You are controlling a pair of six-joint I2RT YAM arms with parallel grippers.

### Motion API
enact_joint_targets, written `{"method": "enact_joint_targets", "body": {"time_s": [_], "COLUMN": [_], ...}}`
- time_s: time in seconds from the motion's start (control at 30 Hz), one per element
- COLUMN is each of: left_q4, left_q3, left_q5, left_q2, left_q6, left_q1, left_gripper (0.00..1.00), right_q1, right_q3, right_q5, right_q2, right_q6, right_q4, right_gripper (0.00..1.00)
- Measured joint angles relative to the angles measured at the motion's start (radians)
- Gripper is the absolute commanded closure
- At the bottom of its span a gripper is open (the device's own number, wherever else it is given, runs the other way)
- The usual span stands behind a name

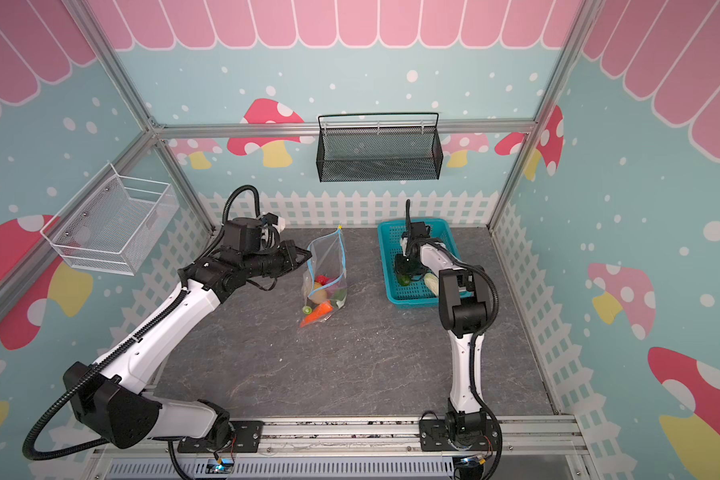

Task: Place the food in the zip-top bag and seal the zipper
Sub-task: 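Lower the right gripper onto the yellow-green squash and close on it, then lift the squash with the right gripper and carry it to the bag mouth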

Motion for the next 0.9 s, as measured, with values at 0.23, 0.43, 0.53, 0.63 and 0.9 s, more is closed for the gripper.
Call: {"method": "enact_joint_targets", "body": {"time_s": [0.23,0.43,0.53,0.63,0.9], "left_q4": [0.000,0.000,0.001,0.006,0.008], "left_q3": [0.000,0.000,0.000,0.000,0.004], "left_q5": [0.000,0.000,0.000,0.000,0.000], "left_q2": [0.000,0.000,0.000,0.003,0.017], "left_q6": [-0.002,-0.008,-0.012,-0.018,-0.026], "left_q1": [0.000,0.000,0.000,0.000,-0.005], "left_gripper": [1.00,1.00,1.00,1.00,1.00], "right_q1": [0.000,0.000,0.000,0.000,0.067], "right_q3": [-0.011,-0.064,-0.126,-0.191,-0.315], "right_q5": [-0.018,-0.051,-0.100,-0.169,-0.330], "right_q2": [-0.061,-0.184,-0.264,-0.352,-0.569], "right_q6": [0.025,0.066,0.106,0.156,0.334], "right_q4": [0.005,0.041,0.074,0.114,0.296], "right_gripper": [0.58,0.59,0.59,0.62,0.61]}}
